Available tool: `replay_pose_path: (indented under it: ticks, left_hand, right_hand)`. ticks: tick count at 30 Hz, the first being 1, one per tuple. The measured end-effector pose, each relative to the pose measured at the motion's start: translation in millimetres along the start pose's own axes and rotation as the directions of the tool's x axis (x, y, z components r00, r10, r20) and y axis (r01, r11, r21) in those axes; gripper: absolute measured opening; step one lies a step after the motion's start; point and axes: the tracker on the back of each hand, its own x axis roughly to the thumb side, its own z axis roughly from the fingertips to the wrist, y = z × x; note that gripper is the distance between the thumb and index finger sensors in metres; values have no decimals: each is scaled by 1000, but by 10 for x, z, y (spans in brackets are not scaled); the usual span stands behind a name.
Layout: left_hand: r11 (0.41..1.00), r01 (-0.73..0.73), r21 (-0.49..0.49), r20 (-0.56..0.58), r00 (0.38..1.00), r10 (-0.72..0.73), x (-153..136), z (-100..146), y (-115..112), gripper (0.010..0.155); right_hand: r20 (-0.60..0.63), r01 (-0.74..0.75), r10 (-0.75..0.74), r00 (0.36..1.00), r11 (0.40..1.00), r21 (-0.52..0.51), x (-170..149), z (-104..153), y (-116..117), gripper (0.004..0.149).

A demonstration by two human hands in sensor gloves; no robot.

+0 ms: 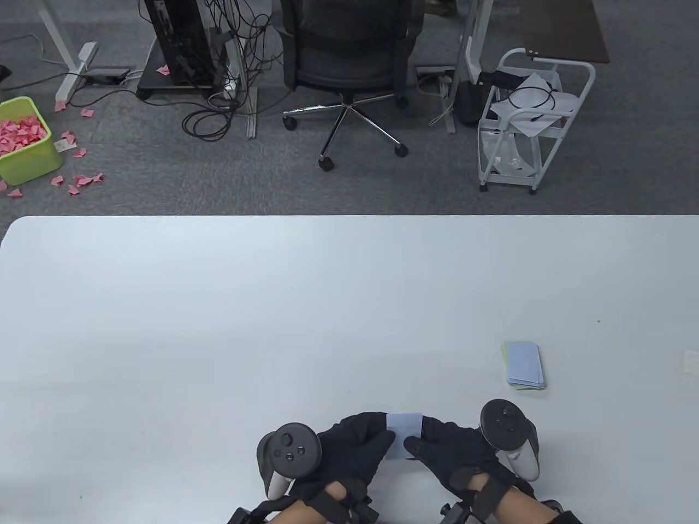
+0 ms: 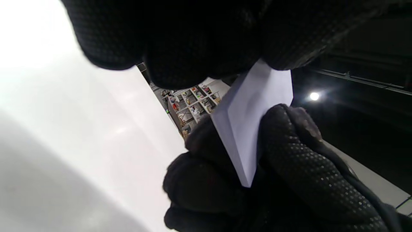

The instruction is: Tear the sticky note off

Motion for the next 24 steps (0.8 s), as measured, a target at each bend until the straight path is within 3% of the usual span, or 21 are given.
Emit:
replay_pose_path:
  ticks: [4,7,9,12,17,24]
  left_hand:
    - [1000,-16,15,-1,1000,16,-8,-11,3,40]
    - [991,-127,-30,50,990,128,-33,-18,-23,41]
    - [977,-214,-20,80,973,215,-41,-18,-20,42]
    - [960,-267,-81,87,958,273,-35,-40,-10,53]
    - [865,-387,-320,40,906,421,-49,-77,-97,85]
    - [761,-554,-338,-39,816,577,-102,-75,-155,87]
  right_hand:
    - [4,73,-73,997,997,-12,-6,4,-39,44]
    - [26,84,-84,996,996,-13,-13,6,-63,43]
    - [45,168,-171,984,984,61,-11,-19,-50,42]
    - [10,267,-272,962,950,165,-17,-43,-8,42]
    - [-128,408,-392,911,815,410,-54,-62,160,44]
    - [-143,396,-372,917,803,445,-53,-59,239,47]
